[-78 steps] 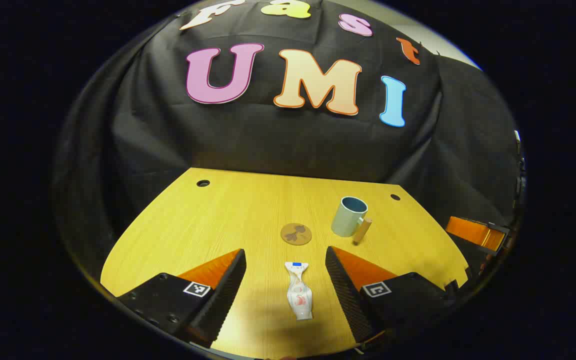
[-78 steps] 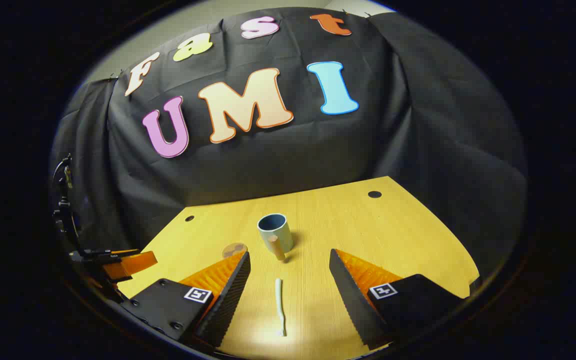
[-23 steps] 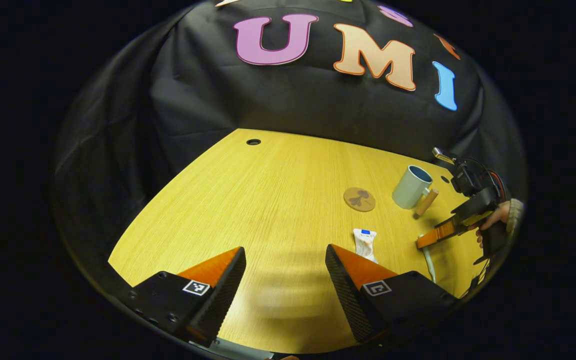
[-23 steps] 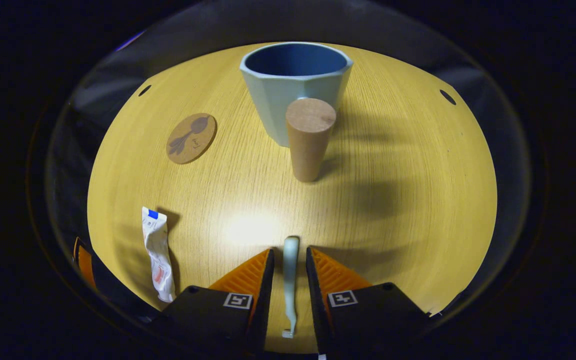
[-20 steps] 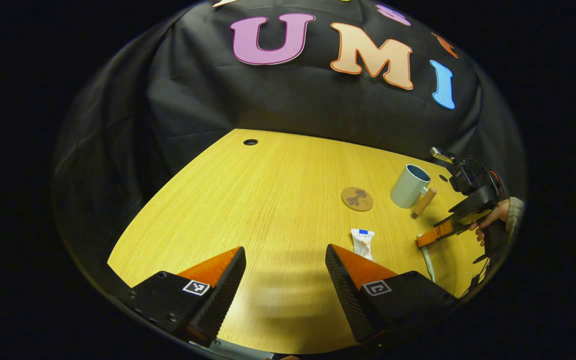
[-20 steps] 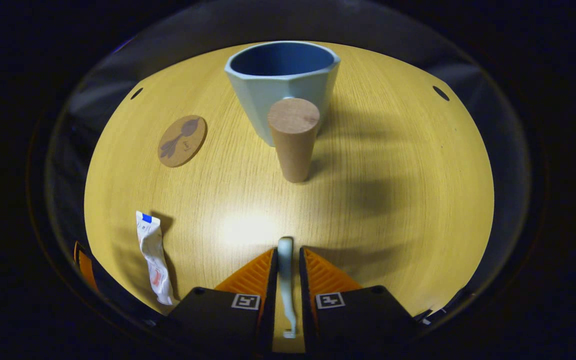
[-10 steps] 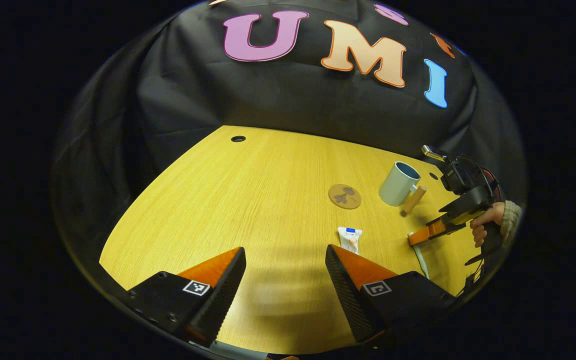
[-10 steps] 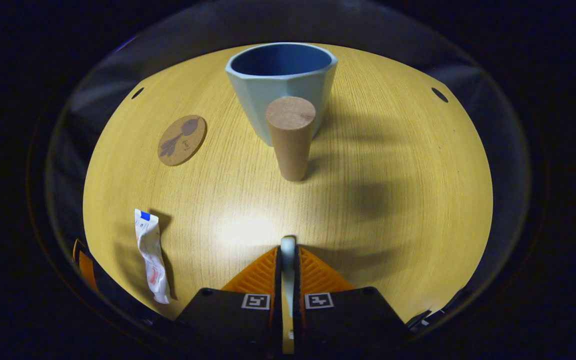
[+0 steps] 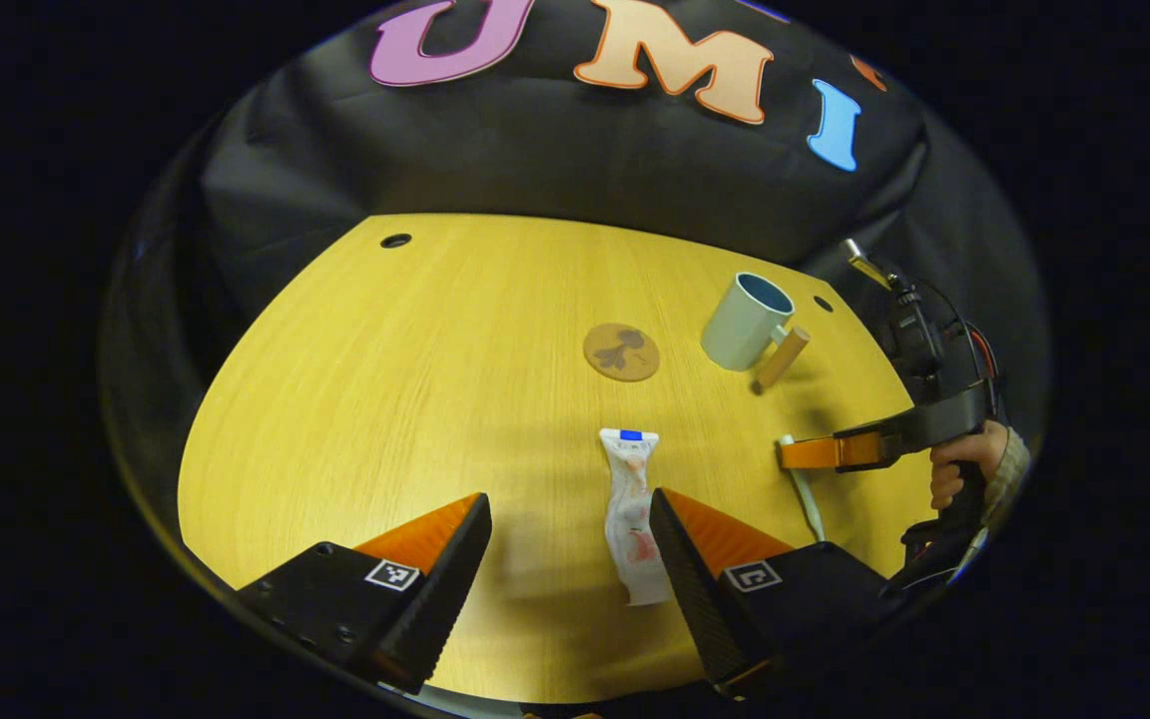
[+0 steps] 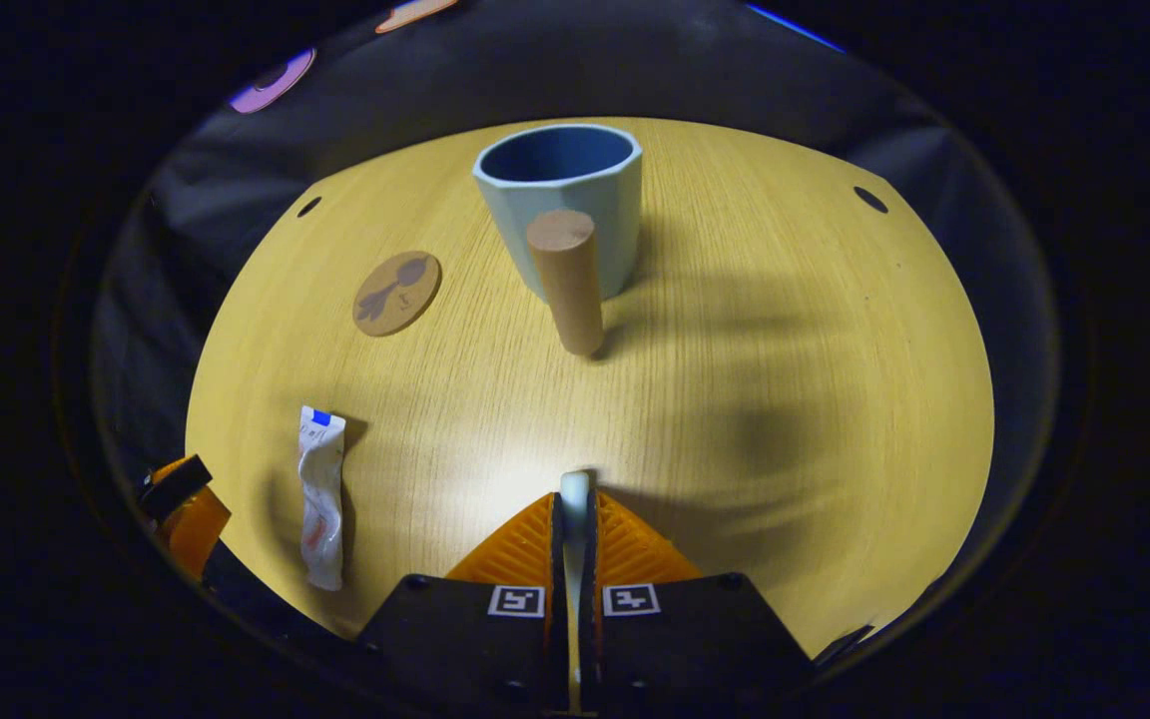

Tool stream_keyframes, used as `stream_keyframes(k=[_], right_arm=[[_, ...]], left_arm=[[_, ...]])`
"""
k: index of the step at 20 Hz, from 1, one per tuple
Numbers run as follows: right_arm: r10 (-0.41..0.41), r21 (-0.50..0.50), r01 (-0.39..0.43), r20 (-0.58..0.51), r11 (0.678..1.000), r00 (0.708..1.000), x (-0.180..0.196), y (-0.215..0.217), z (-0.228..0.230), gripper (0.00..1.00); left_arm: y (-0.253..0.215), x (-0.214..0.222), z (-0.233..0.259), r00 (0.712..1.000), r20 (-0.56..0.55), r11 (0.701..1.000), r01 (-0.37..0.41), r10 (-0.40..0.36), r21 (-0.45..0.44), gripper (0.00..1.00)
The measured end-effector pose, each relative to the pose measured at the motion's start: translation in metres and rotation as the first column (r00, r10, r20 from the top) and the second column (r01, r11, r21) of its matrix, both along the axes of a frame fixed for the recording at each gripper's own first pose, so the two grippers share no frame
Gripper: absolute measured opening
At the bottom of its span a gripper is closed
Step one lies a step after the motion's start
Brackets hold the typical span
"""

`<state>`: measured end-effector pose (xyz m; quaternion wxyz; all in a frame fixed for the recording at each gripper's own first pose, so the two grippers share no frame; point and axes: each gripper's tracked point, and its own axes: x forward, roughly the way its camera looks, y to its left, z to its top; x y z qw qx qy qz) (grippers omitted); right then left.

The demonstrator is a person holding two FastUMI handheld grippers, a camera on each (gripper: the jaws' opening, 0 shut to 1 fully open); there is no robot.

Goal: Put the toothbrush and toothpaste on the desktop into the cup, then pick up the cup and place it on the coaster on the desktop.

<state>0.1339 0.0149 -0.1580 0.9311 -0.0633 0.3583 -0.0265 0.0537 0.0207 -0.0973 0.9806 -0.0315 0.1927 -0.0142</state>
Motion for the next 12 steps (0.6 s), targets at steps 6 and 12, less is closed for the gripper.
stream_keyframes(k=[6,12], right_arm=[[-0.006,0.067,-0.002,0.114,0.998,0.993,-0.018,-0.005,0.017,0.06],[0.005,0.172,-0.035,0.176,0.984,0.984,-0.037,0.004,0.037,0.06]], left_arm=[[-0.011,0.015,-0.015,0.986,-0.167,1.0,0.011,-0.009,0.012,0.93],[-0.028,0.029,-0.027,0.959,-0.282,1.0,0.016,-0.018,-0.011,0.92]])
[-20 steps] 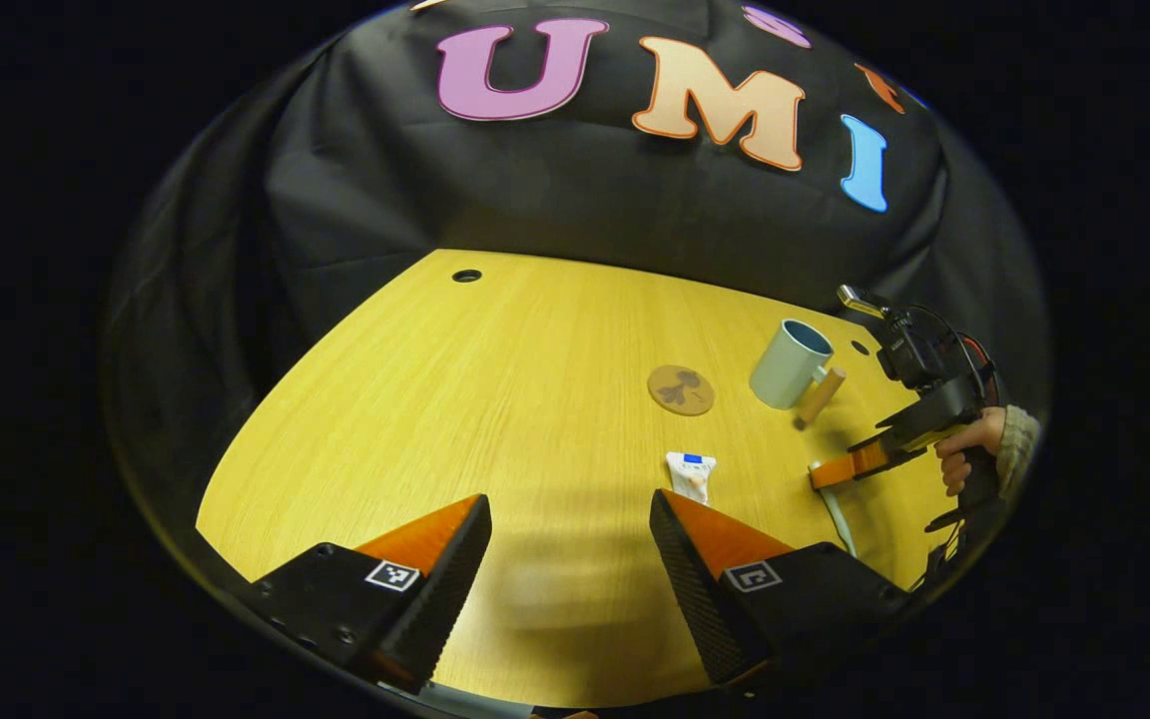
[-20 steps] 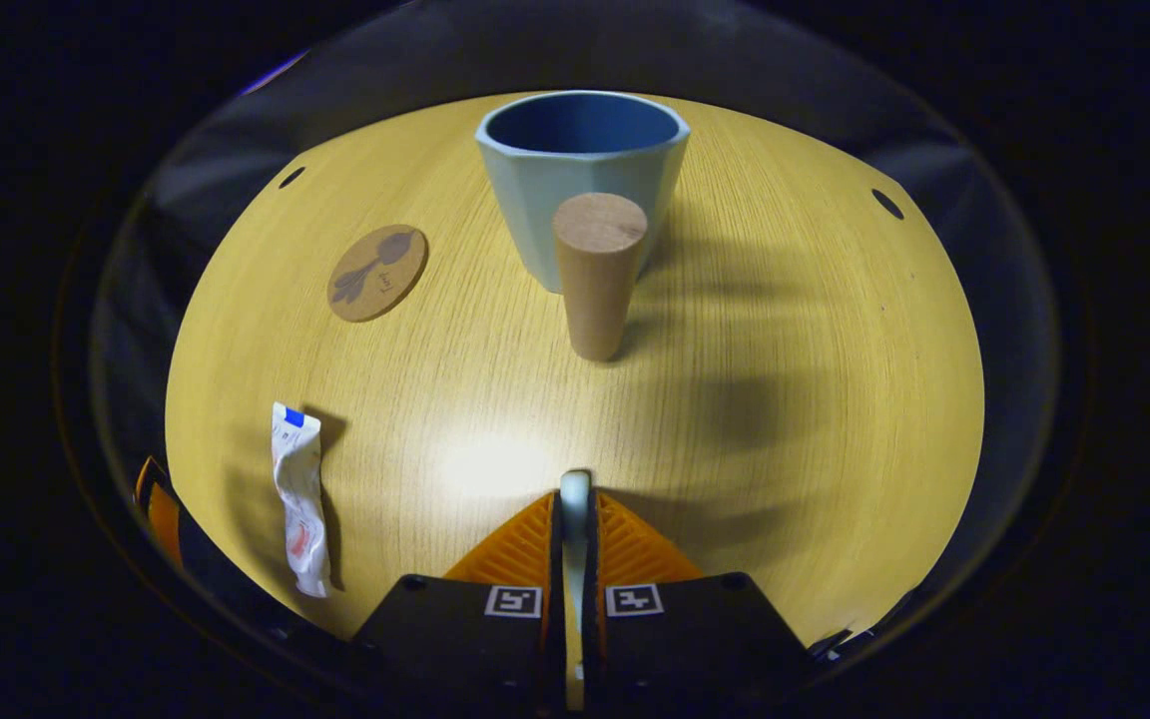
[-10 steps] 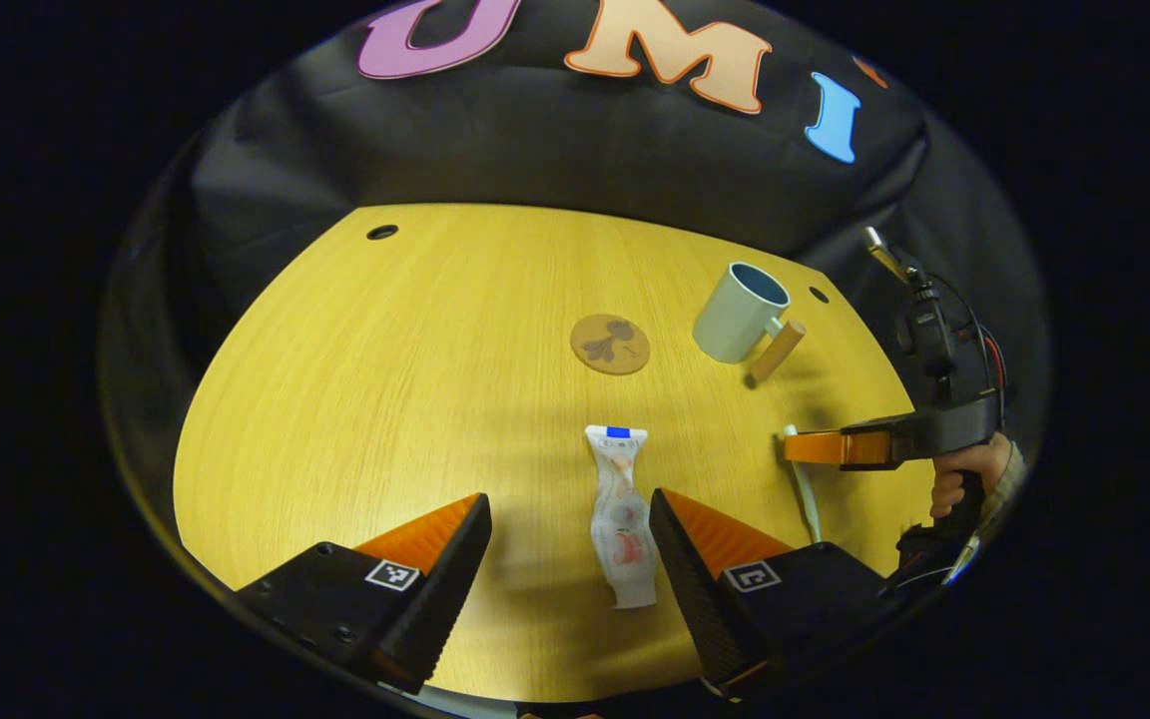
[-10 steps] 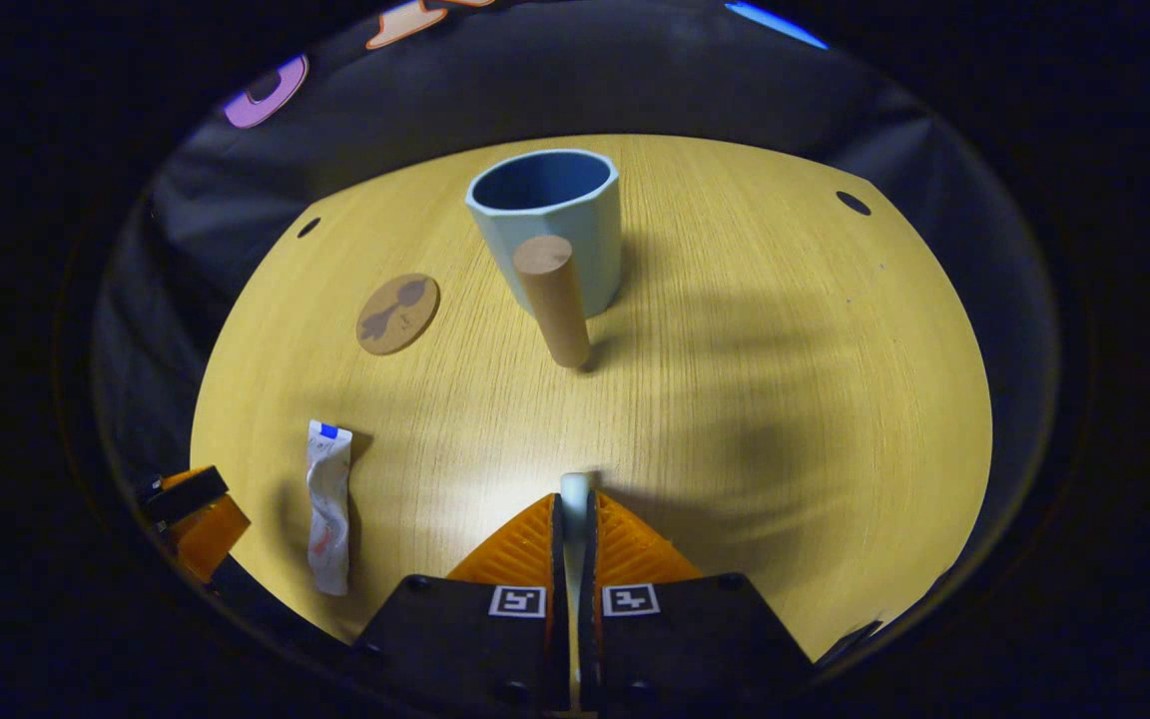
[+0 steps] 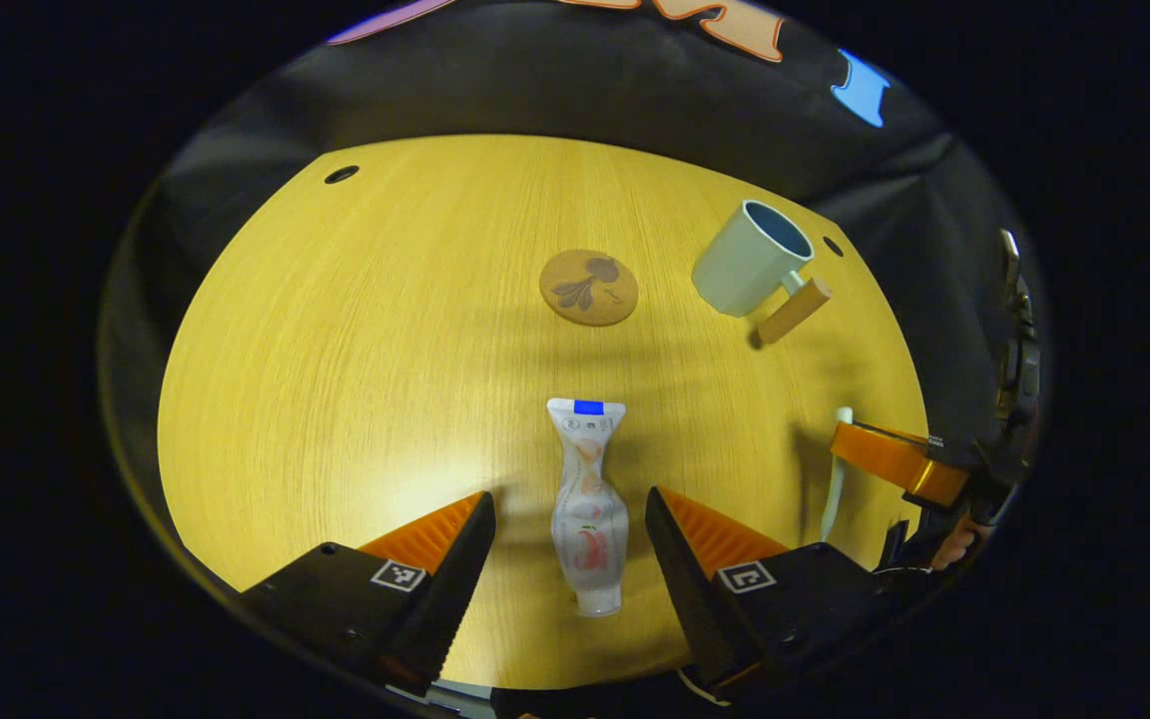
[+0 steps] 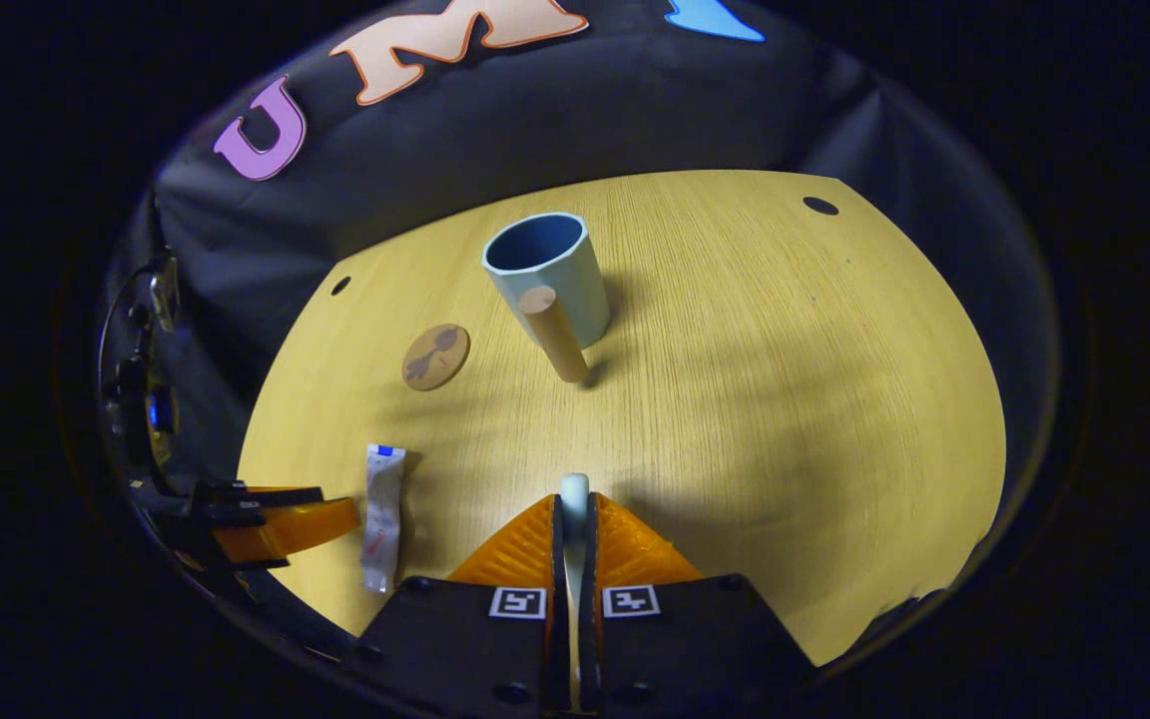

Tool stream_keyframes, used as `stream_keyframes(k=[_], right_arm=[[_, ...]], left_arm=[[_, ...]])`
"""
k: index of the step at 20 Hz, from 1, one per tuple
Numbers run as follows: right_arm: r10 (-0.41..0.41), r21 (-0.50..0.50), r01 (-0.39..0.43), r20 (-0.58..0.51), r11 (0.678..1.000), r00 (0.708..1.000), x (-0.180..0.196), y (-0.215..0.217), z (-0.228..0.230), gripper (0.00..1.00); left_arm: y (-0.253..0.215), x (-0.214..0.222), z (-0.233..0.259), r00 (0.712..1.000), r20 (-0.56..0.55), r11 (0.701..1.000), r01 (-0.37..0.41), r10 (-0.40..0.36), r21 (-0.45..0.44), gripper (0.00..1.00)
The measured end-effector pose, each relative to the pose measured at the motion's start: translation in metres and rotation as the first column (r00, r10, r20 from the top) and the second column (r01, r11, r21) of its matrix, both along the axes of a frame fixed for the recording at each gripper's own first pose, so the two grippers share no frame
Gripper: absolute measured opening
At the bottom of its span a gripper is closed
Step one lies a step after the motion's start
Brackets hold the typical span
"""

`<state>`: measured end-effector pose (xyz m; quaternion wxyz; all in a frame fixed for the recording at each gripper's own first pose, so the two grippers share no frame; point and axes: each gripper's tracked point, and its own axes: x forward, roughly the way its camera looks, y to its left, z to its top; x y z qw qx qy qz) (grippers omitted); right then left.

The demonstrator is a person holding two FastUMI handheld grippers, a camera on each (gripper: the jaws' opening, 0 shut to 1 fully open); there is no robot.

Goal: Put the toothbrush and toothpaste on the desktop into the cup, then pick up the cup and place it on the coaster on the desktop.

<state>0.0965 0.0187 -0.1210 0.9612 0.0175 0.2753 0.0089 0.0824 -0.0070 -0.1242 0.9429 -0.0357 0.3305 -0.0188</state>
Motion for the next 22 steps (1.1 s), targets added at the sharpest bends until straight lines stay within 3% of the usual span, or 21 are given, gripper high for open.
stream_keyframes(k=[1,5,9,11,15,18,22], right_arm=[[0.005,0.011,-0.005,0.017,1.0,1.0,-0.002,0.001,0.006,0.06],[0.018,0.053,-0.021,0.063,0.998,0.998,-0.014,0.0,0.025,0.06],[0.009,0.029,-0.012,0.082,1.0,0.997,-0.021,-0.014,0.032,0.06],[0.01,0.023,-0.012,0.086,1.0,0.996,-0.023,-0.018,0.035,0.06],[0.019,-0.004,-0.019,0.1,1.0,0.995,-0.022,-0.028,0.044,0.06],[0.032,-0.016,-0.03,0.117,0.999,0.993,-0.019,-0.029,0.054,0.06],[0.046,-0.017,-0.044,0.143,0.999,0.989,-0.015,-0.03,0.067,0.06]], left_arm=[[0.001,0.003,0.0,1.0,-0.012,1.0,-0.003,0.003,0.015,0.85],[0.003,0.014,-0.003,0.998,-0.059,0.998,-0.008,0.012,0.057,0.84],[-0.004,0.025,-0.015,0.993,-0.115,0.998,0.005,0.002,0.057,0.83],[-0.008,0.03,-0.019,0.991,-0.133,0.998,0.007,0.001,0.061,0.68],[-0.011,0.036,-0.027,0.986,-0.167,0.996,0.009,0.005,0.088,0.5],[-0.011,0.039,-0.031,0.983,-0.181,0.996,-0.004,0.021,0.094,0.53],[-0.008,0.041,-0.029,0.986,-0.166,0.996,-0.019,0.034,0.092,0.4]])
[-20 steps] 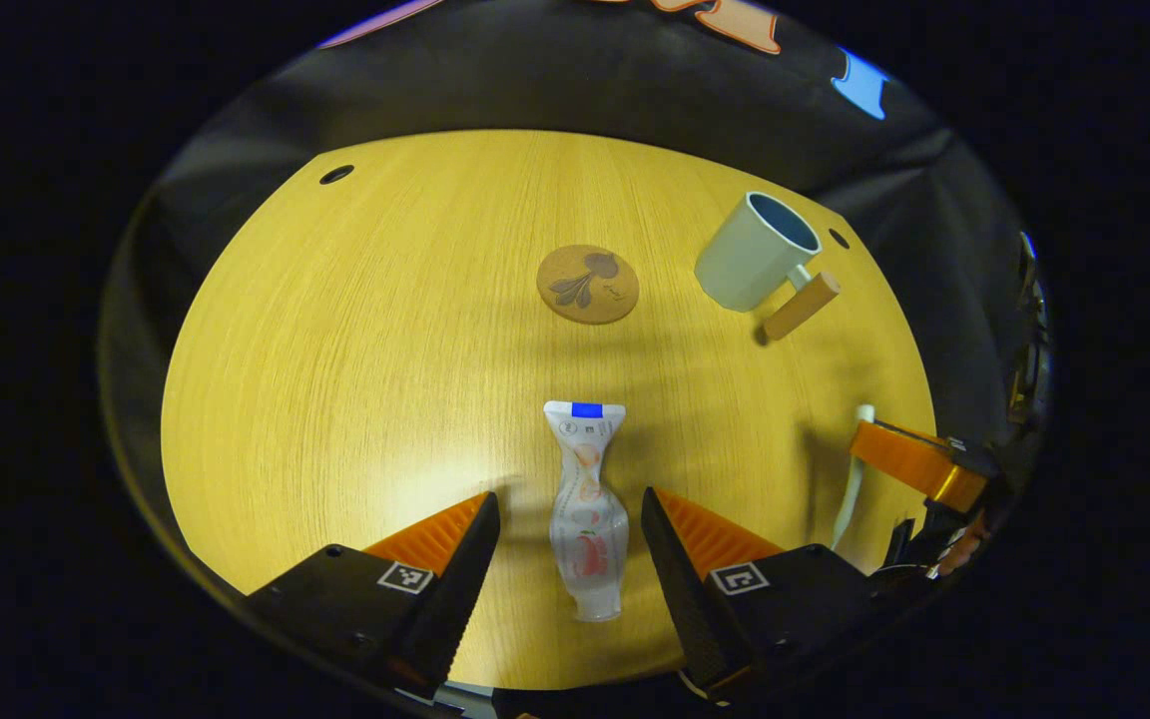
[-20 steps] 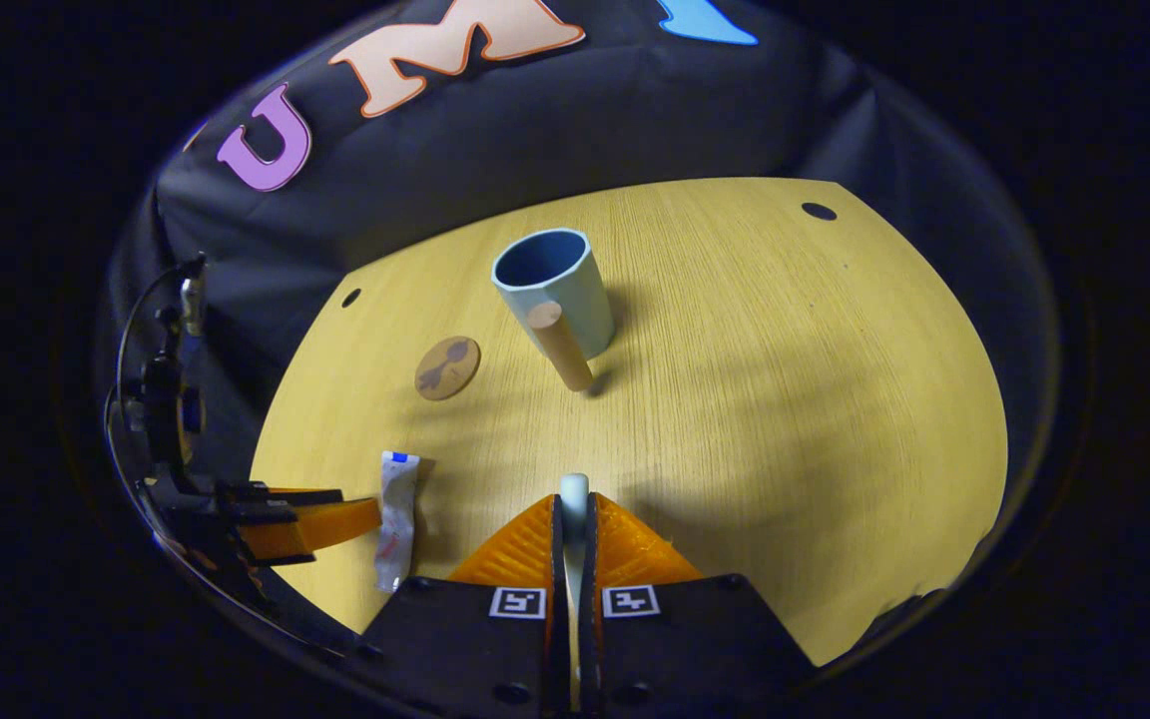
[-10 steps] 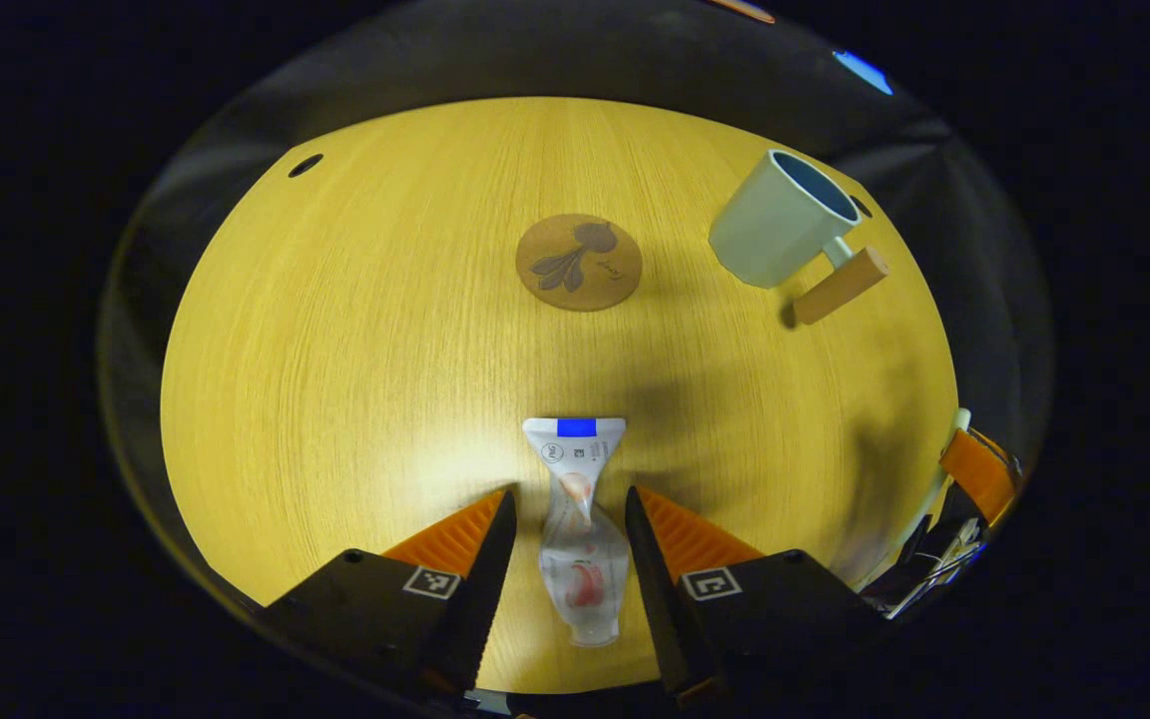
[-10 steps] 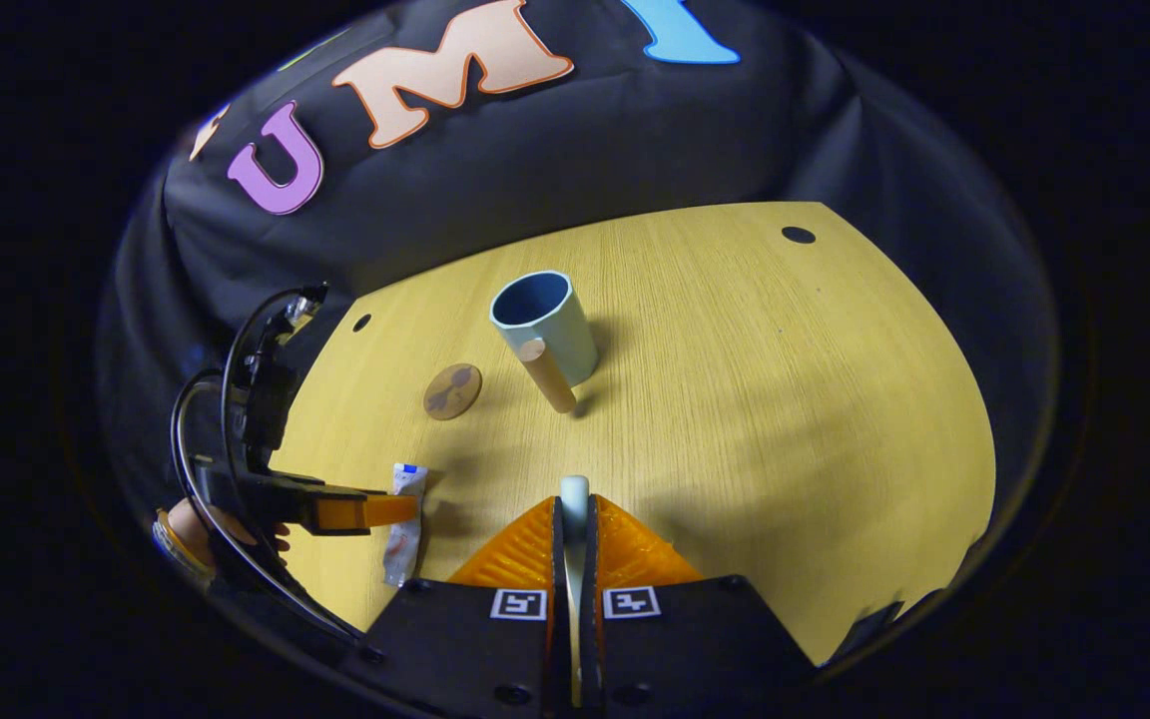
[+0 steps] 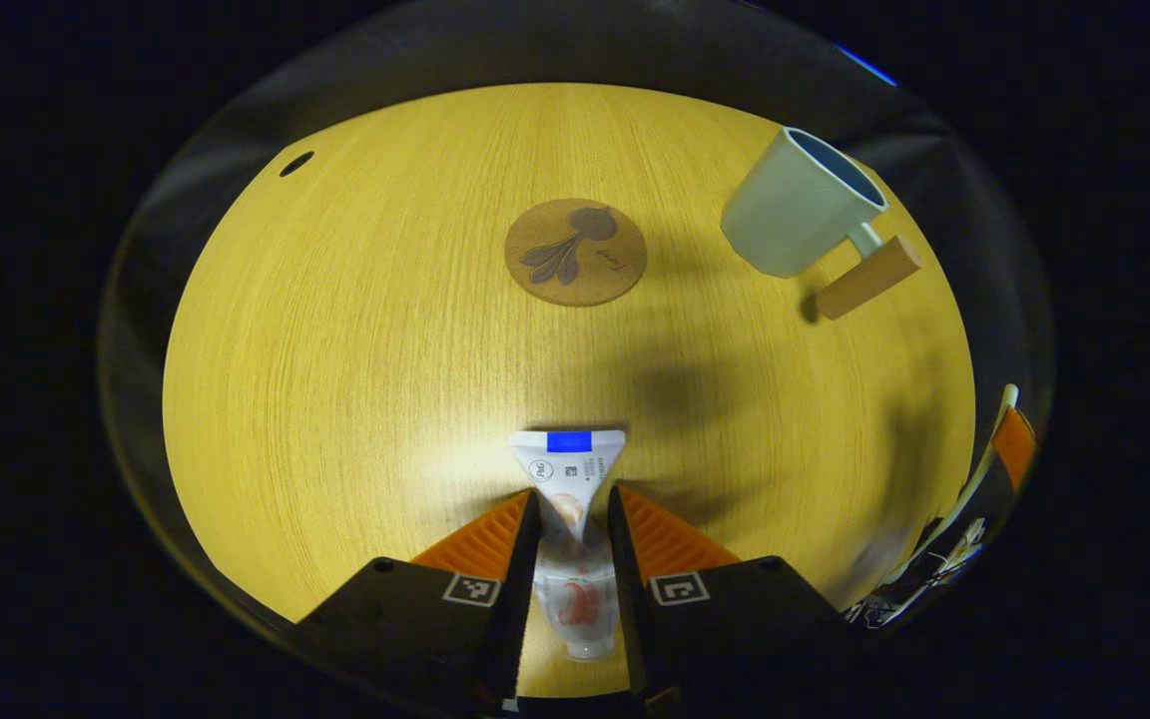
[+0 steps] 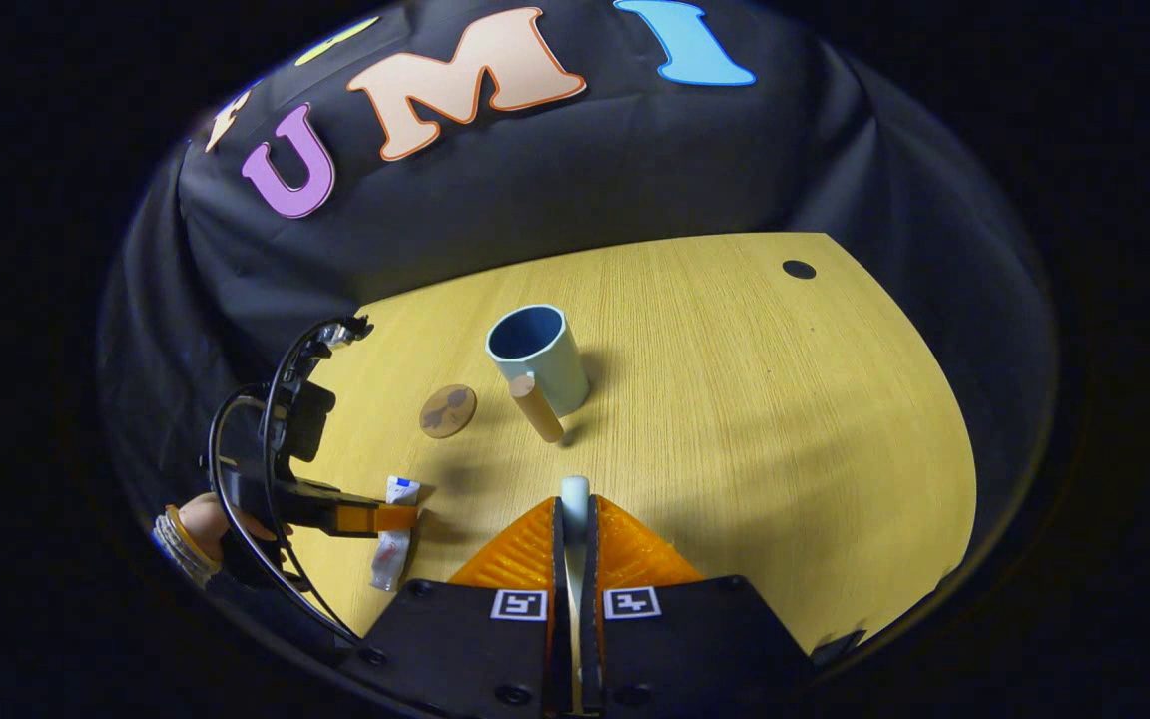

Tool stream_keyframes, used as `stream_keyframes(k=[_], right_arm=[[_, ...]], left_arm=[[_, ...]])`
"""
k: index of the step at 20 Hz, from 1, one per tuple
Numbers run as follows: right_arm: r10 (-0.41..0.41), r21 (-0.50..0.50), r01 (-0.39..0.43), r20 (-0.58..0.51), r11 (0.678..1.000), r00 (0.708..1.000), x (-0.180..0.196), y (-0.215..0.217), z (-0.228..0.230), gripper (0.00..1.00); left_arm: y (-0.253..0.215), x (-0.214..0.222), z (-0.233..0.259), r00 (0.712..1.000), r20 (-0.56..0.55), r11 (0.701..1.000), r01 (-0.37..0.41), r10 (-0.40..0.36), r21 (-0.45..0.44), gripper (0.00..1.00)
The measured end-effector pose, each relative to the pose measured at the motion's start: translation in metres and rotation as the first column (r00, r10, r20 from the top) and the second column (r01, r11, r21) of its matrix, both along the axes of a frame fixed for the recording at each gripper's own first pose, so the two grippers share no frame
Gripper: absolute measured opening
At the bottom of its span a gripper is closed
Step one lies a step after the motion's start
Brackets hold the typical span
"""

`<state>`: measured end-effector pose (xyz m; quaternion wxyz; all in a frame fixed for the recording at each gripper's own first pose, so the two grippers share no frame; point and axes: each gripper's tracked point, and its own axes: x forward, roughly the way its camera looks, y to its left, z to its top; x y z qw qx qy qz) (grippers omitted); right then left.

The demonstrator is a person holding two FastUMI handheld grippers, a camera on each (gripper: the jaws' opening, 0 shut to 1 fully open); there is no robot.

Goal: Put the toothbrush and toothpaste on the desktop into the cup, then pick up the cup and place it on the coaster on the desktop.

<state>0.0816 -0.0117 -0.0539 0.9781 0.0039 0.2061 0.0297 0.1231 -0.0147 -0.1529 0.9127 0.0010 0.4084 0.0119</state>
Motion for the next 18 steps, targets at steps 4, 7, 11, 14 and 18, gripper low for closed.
stream_keyframes(k=[4,7,11,14,18], right_arm=[[0.023,-0.003,-0.023,0.026,1.0,0.999,0.011,0.004,0.011,0.06],[0.044,0.007,-0.045,0.052,0.999,0.998,0.013,0.01,0.023,0.06],[0.09,0.004,-0.091,0.121,0.996,0.989,0.018,0.017,0.048,0.06],[0.134,-0.008,-0.135,0.185,0.991,0.974,0.026,0.027,0.073,0.06],[0.224,-0.008,-0.232,0.289,0.973,0.931,0.037,0.048,0.109,0.06]], left_arm=[[-0.002,0.002,-0.005,0.999,-0.017,0.999,0.029,-0.03,-0.015,0.17],[-0.005,-0.002,0.001,0.999,0.001,0.996,0.051,-0.051,-0.075,0.11],[-0.006,0.009,0.023,0.977,0.179,0.986,0.138,-0.12,-0.091,0.11],[-0.005,0.016,0.041,0.953,0.287,0.983,0.14,-0.101,-0.122,0.1],[-0.02,0.012,0.074,0.92,0.392,0.941,0.143,-0.012,-0.307,0.08]])
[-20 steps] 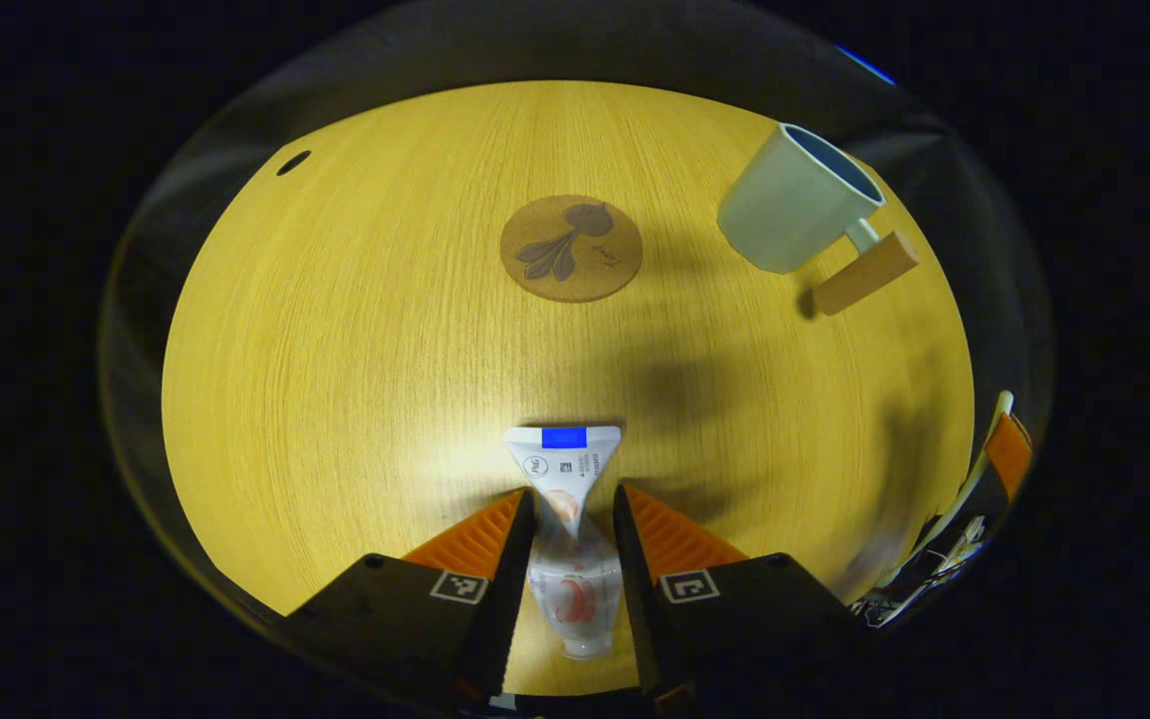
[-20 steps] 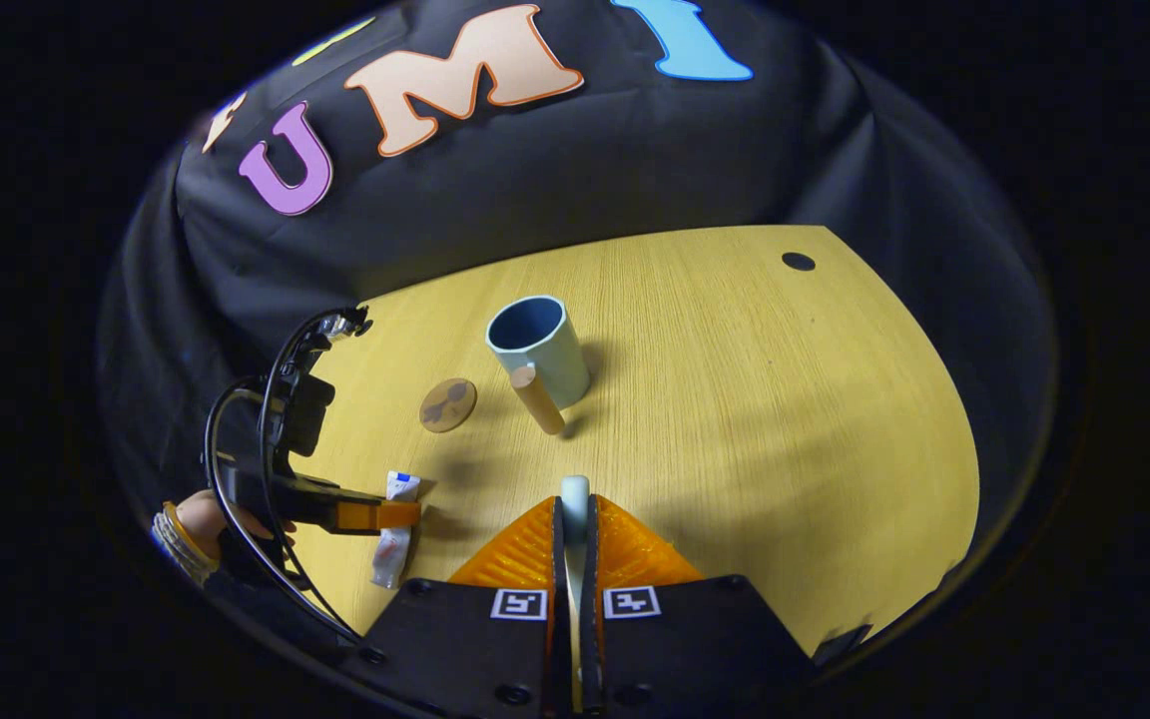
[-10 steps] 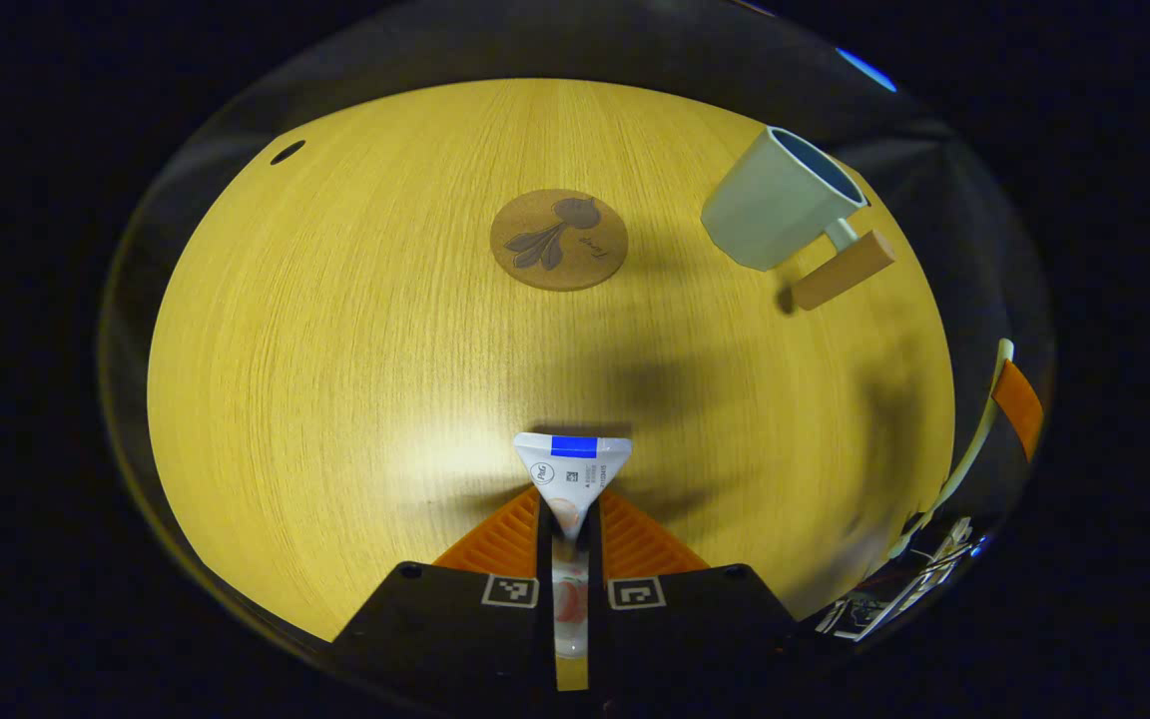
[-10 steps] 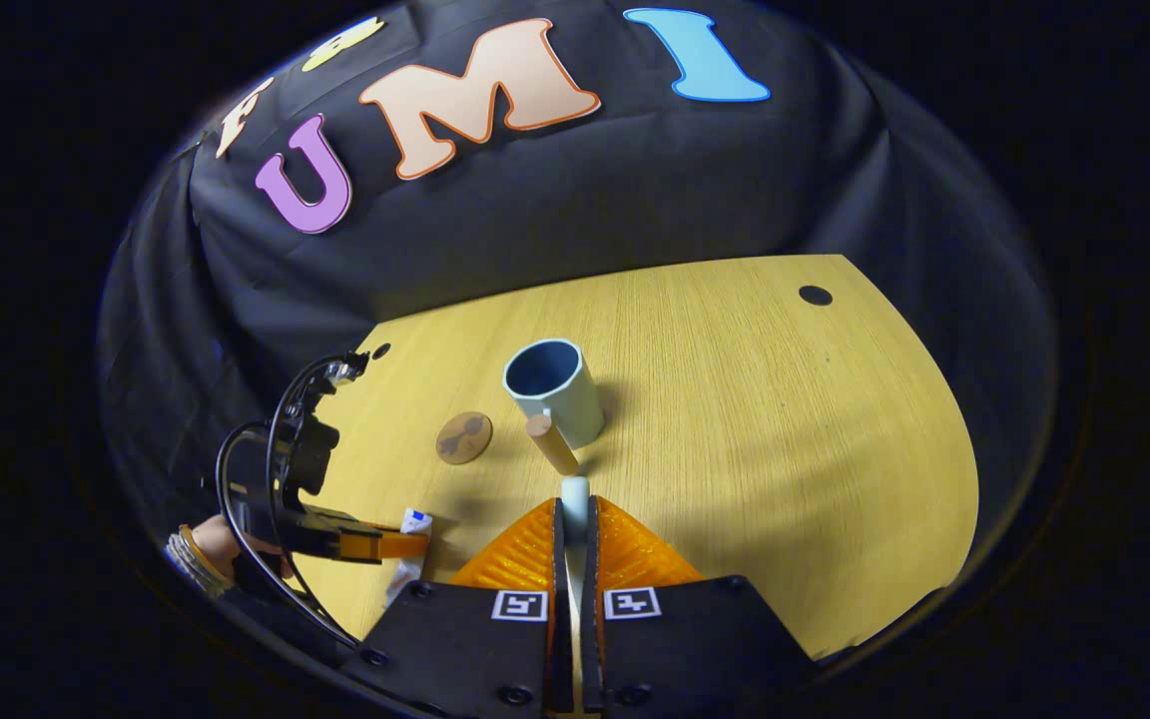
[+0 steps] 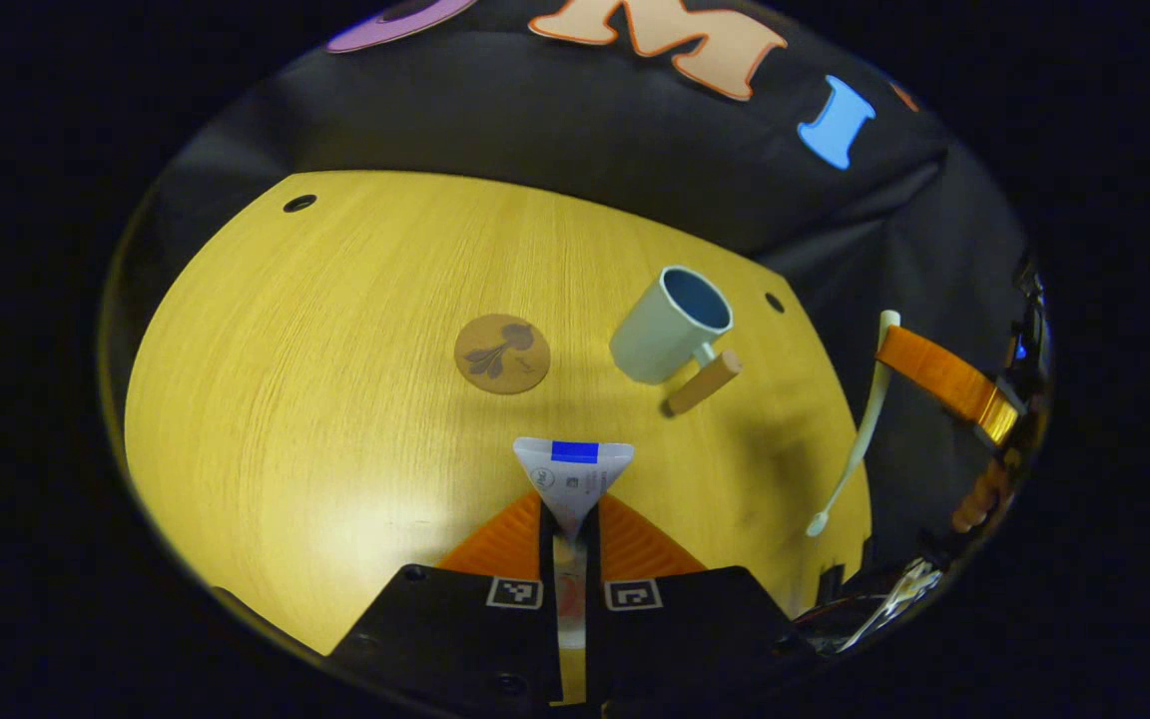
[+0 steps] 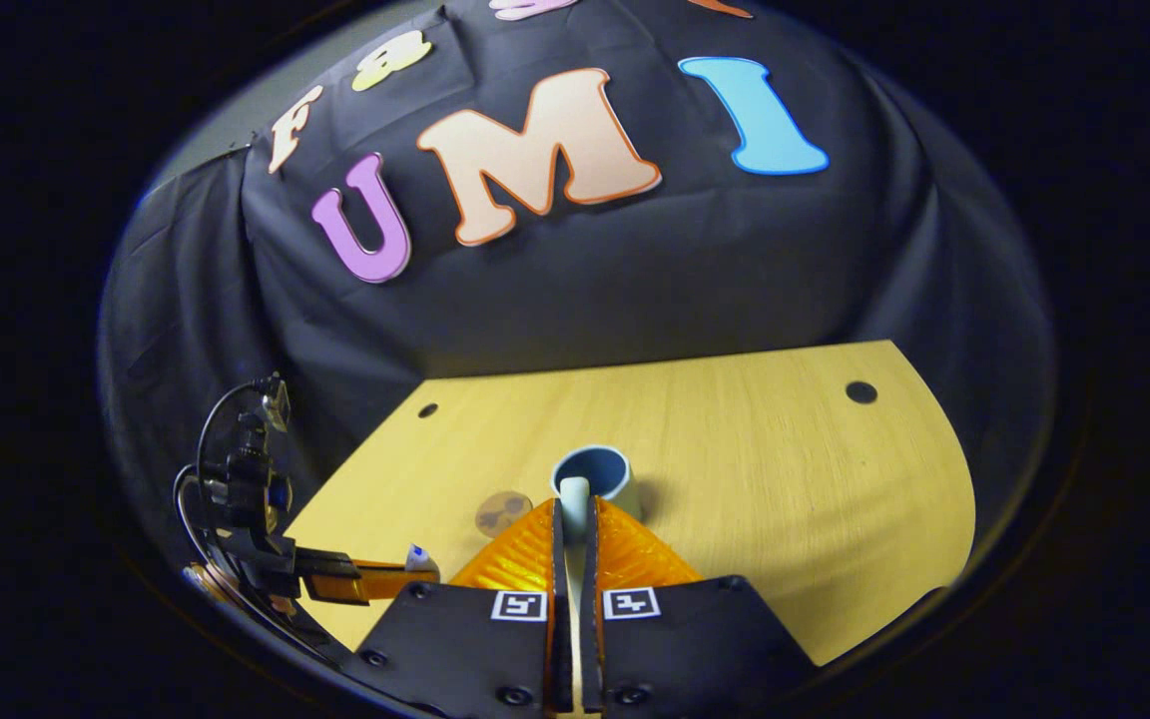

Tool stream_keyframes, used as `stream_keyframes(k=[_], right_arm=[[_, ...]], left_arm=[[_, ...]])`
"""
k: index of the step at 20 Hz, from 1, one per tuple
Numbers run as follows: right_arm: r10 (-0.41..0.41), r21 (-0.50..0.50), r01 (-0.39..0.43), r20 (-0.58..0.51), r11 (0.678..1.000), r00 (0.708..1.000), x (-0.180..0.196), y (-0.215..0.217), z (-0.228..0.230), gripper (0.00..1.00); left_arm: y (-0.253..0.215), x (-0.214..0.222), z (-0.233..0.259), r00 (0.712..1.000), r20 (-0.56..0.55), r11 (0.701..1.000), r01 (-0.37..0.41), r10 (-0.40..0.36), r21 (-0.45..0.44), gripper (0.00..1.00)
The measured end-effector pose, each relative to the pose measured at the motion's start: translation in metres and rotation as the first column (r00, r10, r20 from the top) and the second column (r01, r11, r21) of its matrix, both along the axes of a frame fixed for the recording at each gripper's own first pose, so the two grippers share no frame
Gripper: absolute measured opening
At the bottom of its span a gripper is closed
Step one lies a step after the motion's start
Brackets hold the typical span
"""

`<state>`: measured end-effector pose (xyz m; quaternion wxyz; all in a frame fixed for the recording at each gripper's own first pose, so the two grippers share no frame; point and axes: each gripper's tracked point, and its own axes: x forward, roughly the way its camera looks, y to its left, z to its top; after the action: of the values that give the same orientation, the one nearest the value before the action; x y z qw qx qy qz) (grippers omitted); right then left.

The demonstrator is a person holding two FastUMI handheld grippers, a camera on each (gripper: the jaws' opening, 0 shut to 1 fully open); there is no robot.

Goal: Put the toothbrush and toothpaste on the desktop into the cup, then pick up the cup and place it on the coaster on the desktop.

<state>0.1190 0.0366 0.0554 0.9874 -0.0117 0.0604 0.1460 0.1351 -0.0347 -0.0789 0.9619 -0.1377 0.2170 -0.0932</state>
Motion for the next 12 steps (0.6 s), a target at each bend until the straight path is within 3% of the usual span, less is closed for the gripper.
stream_keyframes(k=[4,12], right_arm=[[0.086,0.057,-0.091,0.089,0.994,0.992,0.012,0.018,0.029,0.06],[0.144,0.195,-0.195,0.248,0.961,0.958,0.066,0.039,0.083,0.06]], left_arm=[[0.005,-0.01,0.041,0.985,0.173,0.998,0.032,-0.022,-0.054,0.06],[0.018,-0.037,0.105,0.899,0.435,0.995,0.078,-0.045,-0.059,0.05]])
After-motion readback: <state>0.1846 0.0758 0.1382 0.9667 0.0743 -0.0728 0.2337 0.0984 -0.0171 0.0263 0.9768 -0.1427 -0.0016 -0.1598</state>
